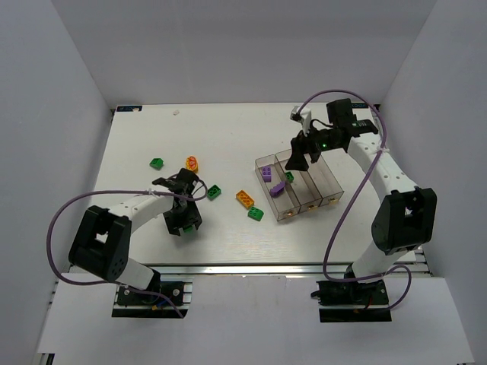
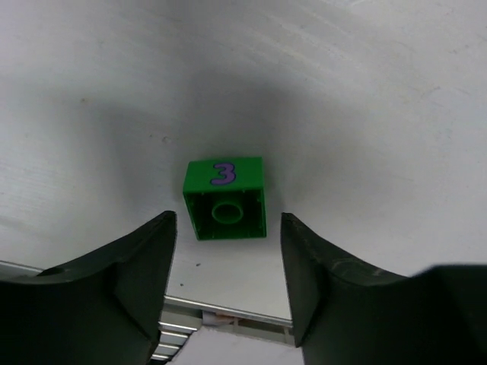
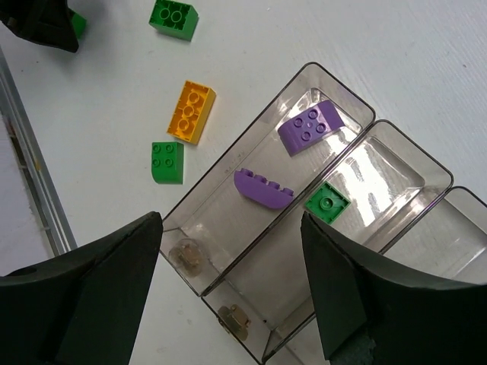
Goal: Sort the legos into containers by color
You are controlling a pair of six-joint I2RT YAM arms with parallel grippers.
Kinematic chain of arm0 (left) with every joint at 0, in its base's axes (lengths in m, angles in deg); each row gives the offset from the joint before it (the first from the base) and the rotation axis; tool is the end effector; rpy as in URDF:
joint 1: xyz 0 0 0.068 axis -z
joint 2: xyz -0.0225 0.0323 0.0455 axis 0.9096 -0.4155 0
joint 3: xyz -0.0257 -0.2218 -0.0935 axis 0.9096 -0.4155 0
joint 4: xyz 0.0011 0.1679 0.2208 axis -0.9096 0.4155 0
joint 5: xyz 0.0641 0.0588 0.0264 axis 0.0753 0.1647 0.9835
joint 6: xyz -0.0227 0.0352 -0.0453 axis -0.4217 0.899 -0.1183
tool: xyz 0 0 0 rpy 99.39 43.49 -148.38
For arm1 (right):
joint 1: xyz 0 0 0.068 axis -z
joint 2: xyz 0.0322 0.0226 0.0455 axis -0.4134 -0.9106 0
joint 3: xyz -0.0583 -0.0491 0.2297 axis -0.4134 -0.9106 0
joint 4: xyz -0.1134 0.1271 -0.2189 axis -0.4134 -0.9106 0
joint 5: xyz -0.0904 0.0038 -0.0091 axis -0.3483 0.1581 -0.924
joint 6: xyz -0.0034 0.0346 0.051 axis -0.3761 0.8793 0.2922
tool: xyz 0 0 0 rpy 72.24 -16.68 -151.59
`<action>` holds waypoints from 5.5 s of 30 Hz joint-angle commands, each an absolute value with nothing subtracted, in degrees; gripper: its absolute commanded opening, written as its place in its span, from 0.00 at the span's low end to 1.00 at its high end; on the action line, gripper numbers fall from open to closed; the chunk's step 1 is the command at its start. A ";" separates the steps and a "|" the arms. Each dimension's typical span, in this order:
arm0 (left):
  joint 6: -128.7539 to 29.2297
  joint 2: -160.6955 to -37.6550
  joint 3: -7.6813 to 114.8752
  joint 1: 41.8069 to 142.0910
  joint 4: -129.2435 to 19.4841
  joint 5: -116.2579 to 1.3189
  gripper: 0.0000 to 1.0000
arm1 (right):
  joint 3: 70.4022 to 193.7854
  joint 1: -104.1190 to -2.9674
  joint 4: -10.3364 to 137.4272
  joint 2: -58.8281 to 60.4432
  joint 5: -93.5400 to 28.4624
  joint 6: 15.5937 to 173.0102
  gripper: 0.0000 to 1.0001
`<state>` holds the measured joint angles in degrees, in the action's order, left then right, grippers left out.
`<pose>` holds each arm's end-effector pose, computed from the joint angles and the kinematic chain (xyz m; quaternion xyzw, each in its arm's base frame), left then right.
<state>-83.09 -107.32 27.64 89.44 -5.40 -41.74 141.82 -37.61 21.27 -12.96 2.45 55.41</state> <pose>0.2307 -0.0960 0.1133 -0.1838 0.9797 0.0276 0.0747 0.3568 0.1161 0.2750 -0.4476 0.7687 0.2901 0.3529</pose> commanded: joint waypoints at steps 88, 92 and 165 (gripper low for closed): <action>-87.13 -82.76 30.40 89.53 -18.34 -52.12 0.67 | 129.31 -65.90 31.80 -17.42 -26.91 68.23 0.79; -87.49 -78.88 29.50 89.53 -15.08 -50.09 0.68 | 130.20 -67.74 33.20 -20.41 -28.49 69.99 0.80; -31.85 -128.18 52.09 90.59 -22.28 -57.91 0.73 | 140.48 -38.04 22.22 -16.20 -18.74 74.39 0.75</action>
